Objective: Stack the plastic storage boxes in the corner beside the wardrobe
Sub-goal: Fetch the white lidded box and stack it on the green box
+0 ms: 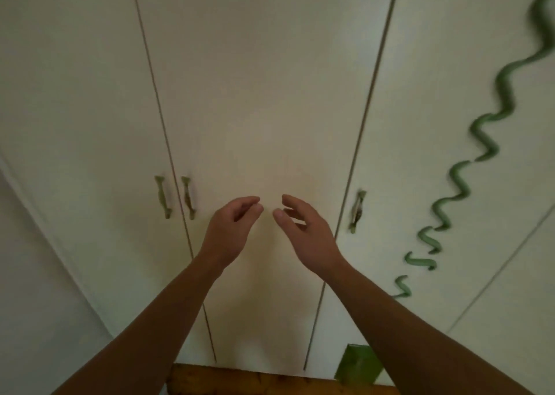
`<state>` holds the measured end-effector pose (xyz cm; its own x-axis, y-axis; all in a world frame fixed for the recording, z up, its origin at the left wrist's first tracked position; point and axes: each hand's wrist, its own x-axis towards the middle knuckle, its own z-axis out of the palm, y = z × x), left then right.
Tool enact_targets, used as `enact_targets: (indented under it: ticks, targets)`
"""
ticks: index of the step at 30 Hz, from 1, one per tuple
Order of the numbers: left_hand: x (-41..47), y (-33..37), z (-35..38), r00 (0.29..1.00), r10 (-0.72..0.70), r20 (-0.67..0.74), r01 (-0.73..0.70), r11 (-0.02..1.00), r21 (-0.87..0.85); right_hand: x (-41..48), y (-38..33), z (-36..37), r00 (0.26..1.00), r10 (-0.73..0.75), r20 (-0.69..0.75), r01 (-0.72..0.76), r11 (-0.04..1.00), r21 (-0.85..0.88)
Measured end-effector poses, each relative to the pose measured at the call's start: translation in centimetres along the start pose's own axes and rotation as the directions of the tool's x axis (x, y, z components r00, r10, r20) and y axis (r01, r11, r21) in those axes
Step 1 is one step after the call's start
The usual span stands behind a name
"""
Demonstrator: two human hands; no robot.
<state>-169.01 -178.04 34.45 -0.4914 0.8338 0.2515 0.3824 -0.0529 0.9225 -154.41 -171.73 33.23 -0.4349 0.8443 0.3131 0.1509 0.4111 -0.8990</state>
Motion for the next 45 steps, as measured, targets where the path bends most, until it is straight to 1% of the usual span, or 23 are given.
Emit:
enact_targets:
  ticks: [6,9,13,16,20,25,32,35,37,39,41,42,45]
  targets:
    - [-0.7,2.4,6.9,0.982,0.041,0.182,-0.028,0.997,-0.073,-2.5,1.5,-6.6,0.99,0.028,-0.141,-0.035,0.998,-0.045]
    - [-1.3,3.9,10.8,0.97,0.062,0.236,-0.039,0.994,-0.099,-4.2,2.3,-10.5,0.976,0.042,-0.212,-0.058,0.996,-0.073]
    - [-2.9,6.3,17.0,0.938,0.087,0.336,-0.052,0.992,-0.113,-7.0,3.8,-17.0,0.943,0.088,-0.321,-0.11,0.993,-0.05]
    - [-4.1,7.8,21.0,0.915,0.104,0.389,-0.058,0.99,-0.127,-8.7,4.6,-20.9,0.919,0.105,-0.38,-0.14,0.988,-0.064]
    - [-5.6,10.2,26.8,0.883,0.125,0.452,-0.07,0.988,-0.136,-10.8,5.8,-26.4,0.891,0.104,-0.441,-0.153,0.985,-0.077]
    - [-7.5,12.7,33.3,0.836,0.136,0.532,-0.061,0.986,-0.155,-13.6,7.4,-32.7,0.867,0.128,-0.481,-0.198,0.975,-0.098]
    - [-12.1,16.7,44.9,0.742,0.169,0.649,-0.074,0.982,-0.171,-19.3,10.4,-43.7,0.779,0.164,-0.605,-0.264,0.961,-0.079]
    - [-13.7,17.7,48.3,0.706,0.185,0.684,-0.068,0.979,-0.195,-21.6,10.9,-46.8,0.746,0.179,-0.641,-0.298,0.951,-0.081]
    - [-15.2,18.7,51.2,0.663,0.198,0.722,-0.079,0.977,-0.196,-23.5,11.4,-49.2,0.709,0.187,-0.68,-0.326,0.942,-0.08]
    - [-17.0,19.9,54.3,0.604,0.22,0.766,-0.09,0.974,-0.209,-25.6,11.9,-51.6,0.659,0.197,-0.726,-0.362,0.929,-0.077]
    - [-17.9,20.6,56.2,0.575,0.24,0.782,-0.095,0.969,-0.228,-26.8,12.1,-53.0,0.63,0.204,-0.75,-0.384,0.921,-0.072]
    - [-18.7,21.1,58.0,0.54,0.251,0.803,-0.095,0.967,-0.238,-27.9,12.4,-54.2,0.603,0.205,-0.771,-0.398,0.915,-0.068]
    - [-20.2,22.0,61.4,0.478,0.272,0.835,-0.105,0.962,-0.253,-29.8,13.0,-56.7,0.544,0.228,-0.808,-0.431,0.902,-0.036]
